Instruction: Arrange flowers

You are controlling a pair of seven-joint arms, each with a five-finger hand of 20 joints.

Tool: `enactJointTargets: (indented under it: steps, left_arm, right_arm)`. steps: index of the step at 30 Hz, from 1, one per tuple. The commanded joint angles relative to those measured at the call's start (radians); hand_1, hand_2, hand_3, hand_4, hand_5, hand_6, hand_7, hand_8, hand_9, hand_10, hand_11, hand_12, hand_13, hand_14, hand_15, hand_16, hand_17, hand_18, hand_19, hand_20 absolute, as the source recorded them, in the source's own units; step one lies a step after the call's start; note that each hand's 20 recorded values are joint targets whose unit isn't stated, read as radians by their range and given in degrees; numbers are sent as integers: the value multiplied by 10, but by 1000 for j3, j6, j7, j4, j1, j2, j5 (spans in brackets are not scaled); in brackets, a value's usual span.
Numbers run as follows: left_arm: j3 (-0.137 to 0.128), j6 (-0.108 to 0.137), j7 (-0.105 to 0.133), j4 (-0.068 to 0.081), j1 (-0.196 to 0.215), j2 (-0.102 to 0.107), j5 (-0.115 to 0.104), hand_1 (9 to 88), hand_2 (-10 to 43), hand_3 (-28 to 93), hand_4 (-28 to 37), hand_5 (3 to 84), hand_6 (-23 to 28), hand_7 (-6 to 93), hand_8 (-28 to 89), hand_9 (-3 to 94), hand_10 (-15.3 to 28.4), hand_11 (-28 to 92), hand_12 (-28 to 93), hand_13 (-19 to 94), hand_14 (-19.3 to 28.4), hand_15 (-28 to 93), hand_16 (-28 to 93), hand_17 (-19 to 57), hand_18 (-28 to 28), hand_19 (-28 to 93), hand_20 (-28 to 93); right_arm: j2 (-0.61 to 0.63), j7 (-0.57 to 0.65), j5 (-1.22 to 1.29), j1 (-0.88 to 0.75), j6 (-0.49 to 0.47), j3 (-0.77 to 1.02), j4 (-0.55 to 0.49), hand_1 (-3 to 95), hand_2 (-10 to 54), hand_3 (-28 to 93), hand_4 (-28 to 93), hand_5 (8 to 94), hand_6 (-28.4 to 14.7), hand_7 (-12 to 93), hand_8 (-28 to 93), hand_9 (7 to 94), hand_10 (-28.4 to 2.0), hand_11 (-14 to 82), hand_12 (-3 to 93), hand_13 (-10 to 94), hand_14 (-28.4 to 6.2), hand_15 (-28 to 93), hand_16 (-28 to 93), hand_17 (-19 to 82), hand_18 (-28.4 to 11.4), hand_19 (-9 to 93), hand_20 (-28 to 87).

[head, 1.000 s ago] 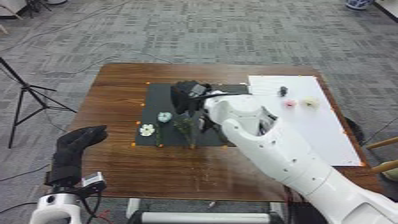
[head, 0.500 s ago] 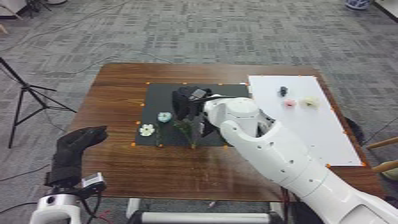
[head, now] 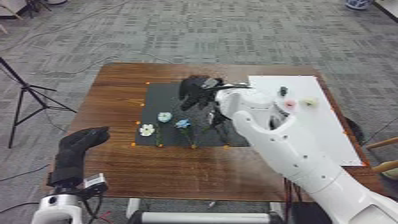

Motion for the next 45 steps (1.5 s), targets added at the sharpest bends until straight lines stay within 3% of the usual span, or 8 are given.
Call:
enactJointTargets:
  steps: [1, 12, 17, 22, 25, 32, 36, 45]
  left_arm:
    - [-19, -7, -1, -19, 35, -11, 2, 323, 14, 668, -210, 572, -1, 239, -94, 560, 142, 270, 158, 436, 179, 321, 10, 45, 149, 164, 215]
    - [-21, -18, -2, -19, 35, -12, 20, 324, 14, 667, -211, 573, -2, 240, -95, 560, 142, 271, 157, 434, 181, 322, 10, 43, 150, 166, 214]
    - [-29, -11, -4, -26, 50, -17, 14, 322, 13, 668, -211, 572, -2, 241, -96, 560, 142, 273, 157, 433, 181, 322, 9, 42, 150, 168, 213]
    - [-22, -22, -11, -26, 44, -21, 26, 324, 14, 665, -211, 571, -2, 239, -96, 559, 141, 269, 156, 433, 180, 320, 9, 45, 148, 163, 211]
    - [-21, -15, -8, -27, 46, -15, 17, 323, 13, 667, -210, 572, -2, 239, -95, 558, 141, 271, 158, 432, 181, 321, 10, 43, 149, 166, 213]
    - [-18, -13, -4, -30, 50, -32, 21, 324, 14, 665, -212, 573, -3, 239, -96, 558, 141, 271, 156, 433, 180, 320, 9, 43, 149, 165, 213]
    - [-19, -12, -2, -31, 53, -31, 21, 323, 14, 667, -211, 573, -3, 240, -96, 559, 142, 271, 156, 432, 181, 320, 9, 43, 149, 166, 213]
    - [-26, -7, -6, -37, 59, -23, 19, 323, 16, 667, -212, 572, -1, 239, -96, 558, 142, 271, 157, 433, 180, 321, 9, 43, 149, 167, 214]
  right_arm:
    - [276, 79, -15, -4, 246, 106, -24, 348, -95, 658, -161, 560, -8, 165, -68, 638, -138, 93, 186, 835, -43, 604, 346, 544, -165, 932, 590]
    - [412, 122, -75, -135, 163, 225, 43, 272, -95, 629, -175, 487, -23, 127, -50, 571, -152, 83, 197, 808, -59, 616, 342, 528, -178, 932, 583]
    - [418, 136, -87, -196, 171, 260, 74, 275, -95, 622, -178, 505, -23, 134, -47, 591, -153, 89, 204, 811, -62, 623, 338, 528, -182, 932, 583]
    - [415, 140, -68, -276, 175, 305, 70, 284, -95, 623, -177, 530, -18, 145, -51, 627, -149, 112, 210, 818, -65, 636, 335, 535, -184, 932, 597]
    - [405, 128, -66, -310, 202, 310, 77, 297, -95, 625, -178, 561, -12, 158, -56, 656, -140, 130, 212, 823, -63, 643, 334, 543, -182, 932, 604]
    - [375, 125, -65, -351, 369, 266, 130, 405, -95, 646, -196, 648, 7, 209, -79, 759, -121, 190, 211, 860, -47, 659, 330, 587, -167, 932, 637]
    - [392, 113, -35, -328, 498, 219, 147, 551, -95, 560, -197, 726, 3, 206, 79, 844, -100, 160, 282, 887, -36, 649, 334, 614, -160, 932, 644]
    - [432, 131, 127, -176, 534, 142, -35, 598, -77, 550, -194, 787, 2, 200, 96, 895, -90, 168, 292, 911, -25, 636, 349, 634, -160, 932, 654]
